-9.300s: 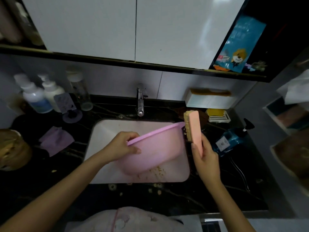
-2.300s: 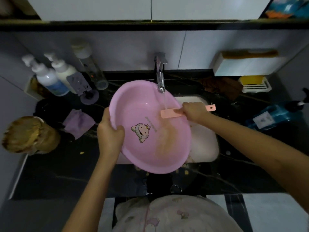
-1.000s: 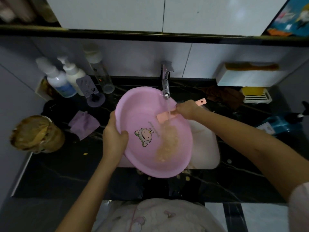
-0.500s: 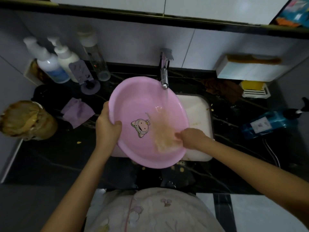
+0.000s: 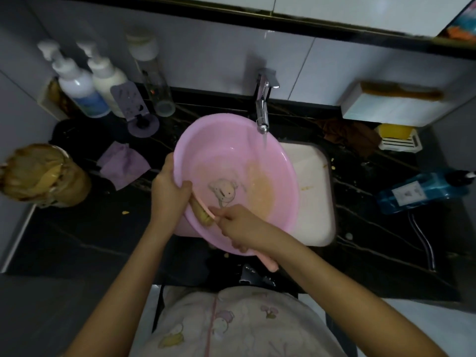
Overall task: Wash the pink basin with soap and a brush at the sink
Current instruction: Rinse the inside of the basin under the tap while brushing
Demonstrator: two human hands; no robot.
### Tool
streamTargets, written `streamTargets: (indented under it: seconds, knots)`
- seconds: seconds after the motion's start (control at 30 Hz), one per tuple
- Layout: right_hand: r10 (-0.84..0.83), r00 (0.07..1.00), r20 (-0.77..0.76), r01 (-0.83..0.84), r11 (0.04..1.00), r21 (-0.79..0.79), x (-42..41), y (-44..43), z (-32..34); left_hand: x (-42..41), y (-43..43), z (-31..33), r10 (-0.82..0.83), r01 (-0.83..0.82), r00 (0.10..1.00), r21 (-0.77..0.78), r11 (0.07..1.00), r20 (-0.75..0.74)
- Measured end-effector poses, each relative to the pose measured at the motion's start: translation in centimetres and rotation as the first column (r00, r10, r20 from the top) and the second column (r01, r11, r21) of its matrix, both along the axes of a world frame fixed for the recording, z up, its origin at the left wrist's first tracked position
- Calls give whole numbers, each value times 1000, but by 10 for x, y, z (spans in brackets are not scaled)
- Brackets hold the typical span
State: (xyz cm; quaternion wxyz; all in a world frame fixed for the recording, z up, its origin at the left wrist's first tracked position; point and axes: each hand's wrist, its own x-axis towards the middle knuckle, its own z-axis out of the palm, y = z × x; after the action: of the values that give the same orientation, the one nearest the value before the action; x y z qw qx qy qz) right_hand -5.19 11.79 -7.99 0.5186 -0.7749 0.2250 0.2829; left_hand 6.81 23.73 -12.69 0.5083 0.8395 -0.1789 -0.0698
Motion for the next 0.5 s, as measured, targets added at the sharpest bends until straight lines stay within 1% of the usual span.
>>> streamTargets:
  seconds: [0.07,0.13,0.2,0.23,0.33,0.37,0.43,0.5]
  knots:
    - [124,988,-93,-127,992,-24,-22,-12,-3,0,0,-1,-9,9,1000,4,1000,2]
    - [186,958,-218,-201,979,-45,-43,-42,-15,1,1,-2,-19,19,1000,2,1000,9]
    - [198,929,-313,-262,949,-177,-53,-80,-29,2,0,-2,-18,18,1000,-7,1000,2]
    - [207,920,-334,-300,918,-258,-52,-98,-37,2,0,-2,-14,14,1000,-12,1000,-4]
    - [212,921,-325,-336,856,-393,-33,-141,-57,0,-1,-1,-11,11,1000,-9,1000,-11]
    - [217,925,-311,-350,803,-482,-23,-152,-63,-1,-1,-1,-9,9,1000,-6,1000,-13]
    - [229,935,-269,-353,629,-693,-1,-167,-70,-2,0,-2,-3,3,1000,-6,1000,-19]
    - [242,951,-193,-295,525,-798,18,-172,-68,-1,1,-3,0,0,1000,-9,1000,-31]
